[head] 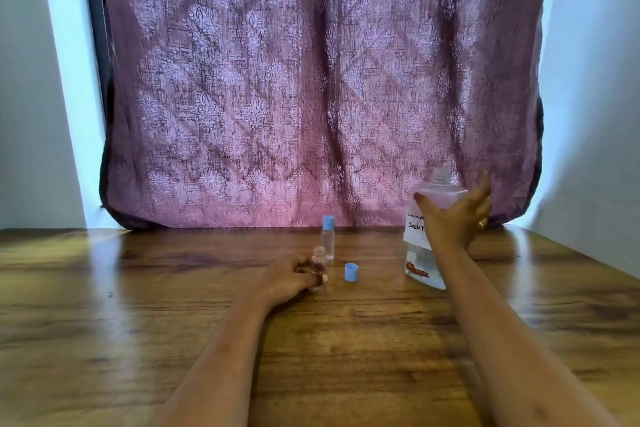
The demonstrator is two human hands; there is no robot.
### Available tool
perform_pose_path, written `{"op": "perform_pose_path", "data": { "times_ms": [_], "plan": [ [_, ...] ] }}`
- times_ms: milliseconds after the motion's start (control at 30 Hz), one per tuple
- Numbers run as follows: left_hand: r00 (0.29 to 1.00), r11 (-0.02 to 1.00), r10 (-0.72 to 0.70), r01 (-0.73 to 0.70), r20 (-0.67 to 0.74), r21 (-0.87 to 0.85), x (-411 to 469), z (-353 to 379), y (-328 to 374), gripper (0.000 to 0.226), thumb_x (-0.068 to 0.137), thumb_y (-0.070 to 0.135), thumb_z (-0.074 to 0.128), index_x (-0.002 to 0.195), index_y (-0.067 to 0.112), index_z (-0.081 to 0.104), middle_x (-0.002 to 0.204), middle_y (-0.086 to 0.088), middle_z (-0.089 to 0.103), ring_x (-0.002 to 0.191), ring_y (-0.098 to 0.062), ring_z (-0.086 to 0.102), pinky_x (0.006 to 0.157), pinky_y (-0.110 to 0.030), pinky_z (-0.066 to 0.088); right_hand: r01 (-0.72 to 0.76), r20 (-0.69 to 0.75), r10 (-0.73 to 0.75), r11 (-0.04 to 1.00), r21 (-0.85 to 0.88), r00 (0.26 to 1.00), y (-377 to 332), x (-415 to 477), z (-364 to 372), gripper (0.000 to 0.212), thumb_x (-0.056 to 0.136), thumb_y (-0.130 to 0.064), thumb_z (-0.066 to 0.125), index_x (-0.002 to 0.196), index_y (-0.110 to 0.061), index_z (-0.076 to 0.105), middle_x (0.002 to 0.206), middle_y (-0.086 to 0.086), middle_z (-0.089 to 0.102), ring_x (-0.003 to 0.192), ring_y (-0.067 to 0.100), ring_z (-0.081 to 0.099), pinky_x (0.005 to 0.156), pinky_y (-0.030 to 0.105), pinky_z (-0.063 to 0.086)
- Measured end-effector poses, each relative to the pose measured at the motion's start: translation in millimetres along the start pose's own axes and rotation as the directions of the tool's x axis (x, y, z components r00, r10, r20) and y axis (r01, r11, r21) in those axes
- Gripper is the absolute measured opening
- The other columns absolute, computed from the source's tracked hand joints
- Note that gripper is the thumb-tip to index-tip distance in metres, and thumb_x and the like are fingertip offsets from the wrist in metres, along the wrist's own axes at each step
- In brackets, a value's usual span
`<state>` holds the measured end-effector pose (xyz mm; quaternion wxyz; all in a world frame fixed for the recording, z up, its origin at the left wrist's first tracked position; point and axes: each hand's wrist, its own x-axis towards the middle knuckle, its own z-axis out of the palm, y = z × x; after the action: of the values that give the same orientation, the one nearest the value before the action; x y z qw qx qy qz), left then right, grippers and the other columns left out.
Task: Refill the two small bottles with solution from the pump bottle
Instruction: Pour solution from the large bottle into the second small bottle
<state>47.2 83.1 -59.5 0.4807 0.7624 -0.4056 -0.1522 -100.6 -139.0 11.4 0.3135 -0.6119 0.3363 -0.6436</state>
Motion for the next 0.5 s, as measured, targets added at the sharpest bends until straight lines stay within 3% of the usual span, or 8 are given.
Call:
{"op": "perform_pose_path", "data": {
  "times_ms": [67, 167, 300, 400, 500],
  "plan": [
    [1.0, 1.0, -0.011, 0.011, 0.006, -0.007, -0.6, 0.0, 0.9, 0.016, 0.08, 0.028, 0.074, 0.094, 0.03, 0.069, 0.099, -0.003, 0.074, 0.097, -0.016, 0.068, 0.096, -0.034, 0.049, -0.082, 0.14, 0.076, 0.996, 0.035, 0.987, 6.9, 9.6, -1.9, 0.094, 0.061, -0.036, 0.086, 0.135, -0.021, 0.03, 0.134, 0.015, 0.048, 0.118, 0.037, 0.051, 0.096, 0.054, 0.044],
    [1.0, 1.0, -0.015, 0.015, 0.01, -0.001, -0.9, -0.2, 2.7, 0.015, 0.08, 0.029, 0.074, 0.094, 0.032, 0.068, 0.099, 0.003, 0.073, 0.097, -0.012, 0.066, 0.095, -0.031, 0.048, -0.092, 0.301, 0.06, 0.991, 0.092, 0.952, 13.6, 15.6, -3.2, 0.081, 0.058, -0.035, 0.088, 0.123, -0.02, 0.042, 0.121, 0.008, 0.058, 0.104, 0.028, 0.06, 0.084, 0.043, 0.053],
    [1.0, 1.0, -0.019, 0.018, 0.008, 0.02, -1.0, -0.7, 3.7, 0.014, 0.08, 0.031, 0.073, 0.093, 0.034, 0.067, 0.1, 0.002, 0.072, 0.096, -0.012, 0.065, 0.088, -0.027, 0.048, 0.043, 0.38, -0.088, 0.991, 0.124, 0.921, 5.9, 2.8, -0.3, 0.084, 0.056, -0.039, 0.086, 0.123, -0.023, 0.038, 0.117, 0.004, 0.054, 0.095, 0.021, 0.057, 0.06, 0.02, 0.046],
    [1.0, 1.0, -0.017, 0.017, 0.015, 0.0, -0.9, -0.4, 2.7, 0.014, 0.08, 0.03, 0.074, 0.093, 0.032, 0.068, 0.097, 0.005, 0.072, 0.094, -0.011, 0.066, 0.088, -0.027, 0.049, 0.253, 0.474, -0.257, 0.965, 0.073, 0.843, -2.5, -9.1, 5.0, 0.088, 0.056, -0.043, 0.085, 0.124, -0.022, 0.034, 0.116, 0.005, 0.053, 0.09, 0.022, 0.058, 0.057, 0.02, 0.045],
    [1.0, 1.0, 0.005, -0.005, 0.001, -0.001, -0.6, 0.5, 1.5, 0.013, 0.08, 0.027, 0.074, 0.092, 0.029, 0.068, 0.093, 0.003, 0.073, 0.088, -0.01, 0.066, 0.088, -0.029, 0.049, 0.454, 0.513, -0.382, 0.891, -0.017, 0.769, -12.6, -23.0, 8.5, 0.083, 0.062, -0.044, 0.083, 0.125, -0.023, 0.034, 0.117, 0.006, 0.059, 0.088, 0.026, 0.062, 0.063, 0.033, 0.053]
  ]
}}
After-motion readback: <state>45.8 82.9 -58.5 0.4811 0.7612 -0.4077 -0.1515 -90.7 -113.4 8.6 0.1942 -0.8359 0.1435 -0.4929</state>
